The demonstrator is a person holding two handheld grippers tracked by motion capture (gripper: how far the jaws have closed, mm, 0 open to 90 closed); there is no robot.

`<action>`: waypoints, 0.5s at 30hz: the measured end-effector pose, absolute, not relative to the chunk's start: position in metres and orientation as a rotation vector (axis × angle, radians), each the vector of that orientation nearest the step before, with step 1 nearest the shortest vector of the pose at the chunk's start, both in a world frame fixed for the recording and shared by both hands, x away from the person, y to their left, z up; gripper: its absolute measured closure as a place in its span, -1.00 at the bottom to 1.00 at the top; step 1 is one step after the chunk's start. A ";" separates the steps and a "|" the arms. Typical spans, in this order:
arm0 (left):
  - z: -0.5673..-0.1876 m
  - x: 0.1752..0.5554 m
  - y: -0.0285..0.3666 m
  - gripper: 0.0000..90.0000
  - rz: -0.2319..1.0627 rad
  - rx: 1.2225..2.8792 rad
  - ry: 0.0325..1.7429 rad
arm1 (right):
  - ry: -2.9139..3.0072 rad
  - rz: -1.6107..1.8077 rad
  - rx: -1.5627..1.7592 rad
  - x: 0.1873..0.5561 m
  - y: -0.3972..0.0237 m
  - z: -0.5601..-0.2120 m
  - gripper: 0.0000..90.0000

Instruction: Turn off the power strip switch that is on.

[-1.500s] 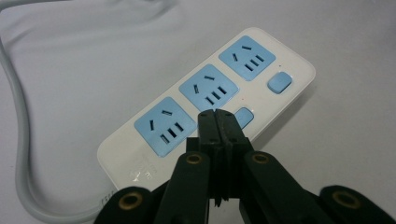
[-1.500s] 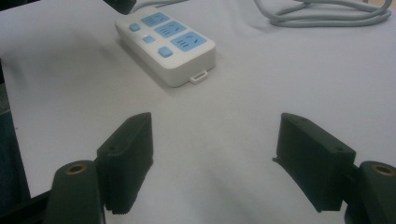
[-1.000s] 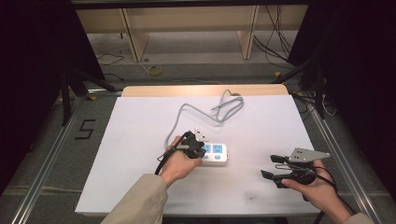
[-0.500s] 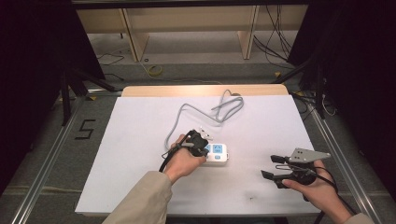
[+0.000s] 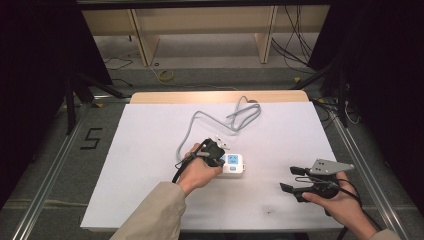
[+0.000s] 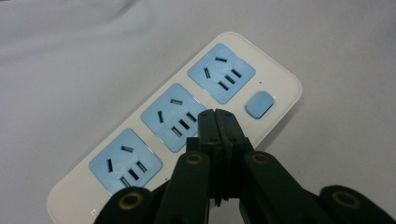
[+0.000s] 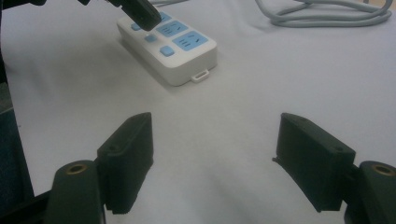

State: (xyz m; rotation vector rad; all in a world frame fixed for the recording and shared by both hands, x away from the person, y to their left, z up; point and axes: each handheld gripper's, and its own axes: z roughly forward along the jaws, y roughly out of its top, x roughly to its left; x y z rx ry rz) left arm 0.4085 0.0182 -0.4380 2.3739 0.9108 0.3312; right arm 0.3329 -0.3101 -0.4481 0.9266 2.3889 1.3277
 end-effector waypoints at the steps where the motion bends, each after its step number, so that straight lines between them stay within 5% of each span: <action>1: -0.438 0.409 0.018 1.00 0.328 2.376 0.912 | 2.390 1.326 0.929 0.333 -0.311 -0.448 -0.38; 15: -0.443 0.413 0.013 1.00 0.302 2.421 0.929 | 2.382 1.329 0.940 0.331 -0.312 -0.448 -0.38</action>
